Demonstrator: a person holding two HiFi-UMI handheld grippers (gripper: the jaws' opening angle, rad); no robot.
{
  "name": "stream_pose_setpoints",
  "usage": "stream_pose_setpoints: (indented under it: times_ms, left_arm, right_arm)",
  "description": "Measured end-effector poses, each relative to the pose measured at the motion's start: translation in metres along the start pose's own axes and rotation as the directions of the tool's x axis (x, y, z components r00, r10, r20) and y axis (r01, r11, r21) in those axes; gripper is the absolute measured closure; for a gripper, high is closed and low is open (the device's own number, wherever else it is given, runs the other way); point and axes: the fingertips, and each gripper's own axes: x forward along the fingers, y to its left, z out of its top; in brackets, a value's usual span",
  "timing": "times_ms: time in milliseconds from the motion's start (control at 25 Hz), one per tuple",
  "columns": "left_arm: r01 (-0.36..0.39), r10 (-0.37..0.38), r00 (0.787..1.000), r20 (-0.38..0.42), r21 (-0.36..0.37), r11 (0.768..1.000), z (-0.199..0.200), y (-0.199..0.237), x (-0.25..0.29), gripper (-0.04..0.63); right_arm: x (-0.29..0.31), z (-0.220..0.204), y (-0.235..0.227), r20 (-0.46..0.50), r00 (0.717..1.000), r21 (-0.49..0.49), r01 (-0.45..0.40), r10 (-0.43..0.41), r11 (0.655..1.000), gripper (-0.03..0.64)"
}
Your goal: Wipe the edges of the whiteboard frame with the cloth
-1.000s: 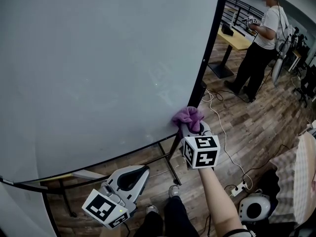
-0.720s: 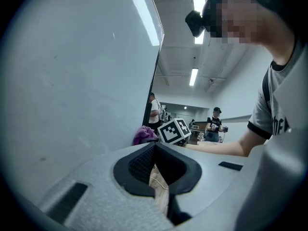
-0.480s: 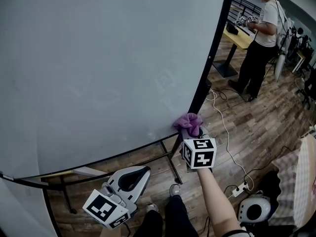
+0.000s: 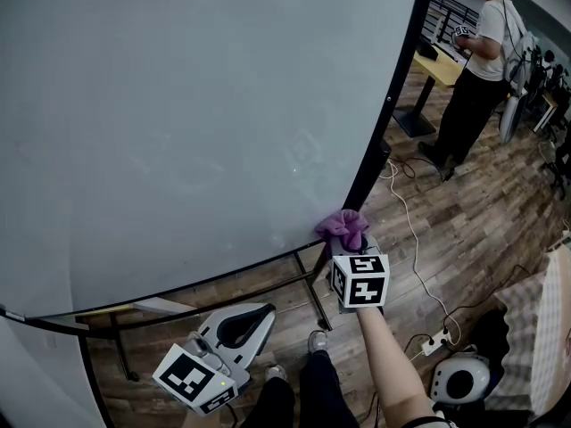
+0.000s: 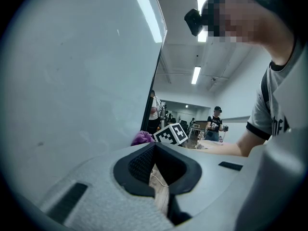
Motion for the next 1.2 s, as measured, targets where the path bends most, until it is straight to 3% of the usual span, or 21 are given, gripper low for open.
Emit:
stream_pose_setpoints:
  times_ms: [640, 1200]
  left_arm:
    - [-0.033, 0.032, 0.999, -0.020, -0.006, 0.999, -0.006, 0.010, -0.001, 0.578]
    - [-0.039, 0.039, 0.999, -0.029, 0.001, 0.999, -0.008, 0.010, 0.002, 0.578]
  right_arm:
    - [0.024, -0.051, 0.000, -0.111, 0.994, 0.030, -0.018, 0.021, 0.999, 0.552]
    - [0.027, -0.062, 0.001, -0.098, 0.995, 0.027, -0.031, 0.033, 0.999, 0.552]
